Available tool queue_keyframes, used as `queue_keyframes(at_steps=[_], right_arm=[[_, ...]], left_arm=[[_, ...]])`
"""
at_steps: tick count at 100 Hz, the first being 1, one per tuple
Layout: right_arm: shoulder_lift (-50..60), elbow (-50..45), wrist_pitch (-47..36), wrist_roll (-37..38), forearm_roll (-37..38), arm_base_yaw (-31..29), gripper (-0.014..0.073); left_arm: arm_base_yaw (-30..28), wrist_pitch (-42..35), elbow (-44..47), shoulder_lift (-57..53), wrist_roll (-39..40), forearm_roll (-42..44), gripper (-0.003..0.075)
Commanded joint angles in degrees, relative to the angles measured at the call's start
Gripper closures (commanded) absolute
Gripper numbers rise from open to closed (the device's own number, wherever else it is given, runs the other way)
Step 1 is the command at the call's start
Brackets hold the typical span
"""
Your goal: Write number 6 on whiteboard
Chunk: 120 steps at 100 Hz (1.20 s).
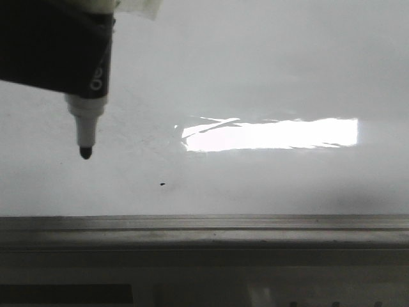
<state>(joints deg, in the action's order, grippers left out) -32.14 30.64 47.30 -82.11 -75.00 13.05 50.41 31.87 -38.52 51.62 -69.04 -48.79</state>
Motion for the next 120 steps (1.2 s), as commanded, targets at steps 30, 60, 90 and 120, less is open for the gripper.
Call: queue_keyframes(at_steps=[30, 60, 90, 120], right_arm=[[-11.65, 4.70, 0.43, -12.02, -8.42, 11.89, 0.0165], [-22.27, 12.85, 0.07, -14.89, -8.26, 18.85, 0.0165], [-26.60, 13.94, -1.84, -17.06, -7.98, 26.21, 0.0165], [-19.60, 13.94, -9.47, -14.19, -3.90, 24.81, 0.0165]], left_arm=[[0.46, 0.69, -1.47, -0.03, -9.05, -7.23, 0.0740], [0.46, 2.33, -1.47, -0.03, -9.05, -7.77, 0.0740], [0.46, 2.47, -1.47, -0.03, -9.05, -7.99, 0.0740], [0.46, 4.19, -1.47, -0.03, -9.05, -7.99, 0.0740]])
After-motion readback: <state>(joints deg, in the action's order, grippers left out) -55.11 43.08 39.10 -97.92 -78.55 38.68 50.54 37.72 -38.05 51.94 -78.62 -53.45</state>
